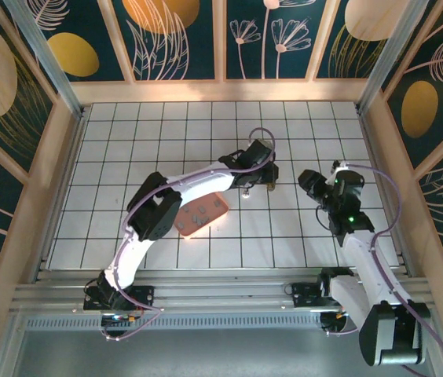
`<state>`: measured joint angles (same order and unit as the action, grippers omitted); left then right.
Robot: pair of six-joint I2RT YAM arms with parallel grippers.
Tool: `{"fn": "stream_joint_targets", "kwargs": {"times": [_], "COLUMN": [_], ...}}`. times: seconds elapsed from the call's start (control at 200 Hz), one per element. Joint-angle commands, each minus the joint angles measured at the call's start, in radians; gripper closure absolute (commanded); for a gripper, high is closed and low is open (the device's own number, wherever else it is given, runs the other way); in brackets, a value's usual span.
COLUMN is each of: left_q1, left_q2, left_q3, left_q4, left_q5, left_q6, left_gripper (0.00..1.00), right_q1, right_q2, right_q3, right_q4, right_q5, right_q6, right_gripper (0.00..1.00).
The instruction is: Load the staples into the stapler
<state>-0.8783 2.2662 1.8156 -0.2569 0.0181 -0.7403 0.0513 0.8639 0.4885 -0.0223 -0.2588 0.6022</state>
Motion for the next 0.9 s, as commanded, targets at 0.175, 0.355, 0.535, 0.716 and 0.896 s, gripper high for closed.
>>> {"fn": "stream_joint_targets", "kwargs": {"times": [0.175, 0.355, 0.535, 0.716, 0.896], "left_q1": [-0.005, -0.014, -0.015, -0.015, -0.017], "left_q2": [0.139, 0.164, 0.209, 0.216, 0.203], "left_q3": [0.207, 0.233, 0.288, 0.307, 0.318], "left_q4": [-0.260, -0.257, -0.295, -0.302, -0.299], "left_q5": [-0.088, -0.115, -0.126, -0.129, -0.125], "left_q6": [-0.072, -0.083, -0.085, -0.083, -0.075], "left_gripper": [1.00, 0.98, 0.91, 0.70, 0.56], "right_q1": [-0.013, -0.016, -0.017, -0.016, -0.018], "right_q2": [0.002, 0.016, 0.029, 0.039, 0.041], "right_q3": [-0.031, -0.037, -0.042, -0.034, -0.023], "right_q4": [0.004, 0.015, 0.027, 0.022, 0.014], "right_q5": [-0.006, -0.023, -0.039, -0.049, -0.060], "right_q6": [0.016, 0.010, 0.010, 0.004, 0.000], "right_gripper": [0.52, 0.53, 0.53, 0.53, 0.53]}}
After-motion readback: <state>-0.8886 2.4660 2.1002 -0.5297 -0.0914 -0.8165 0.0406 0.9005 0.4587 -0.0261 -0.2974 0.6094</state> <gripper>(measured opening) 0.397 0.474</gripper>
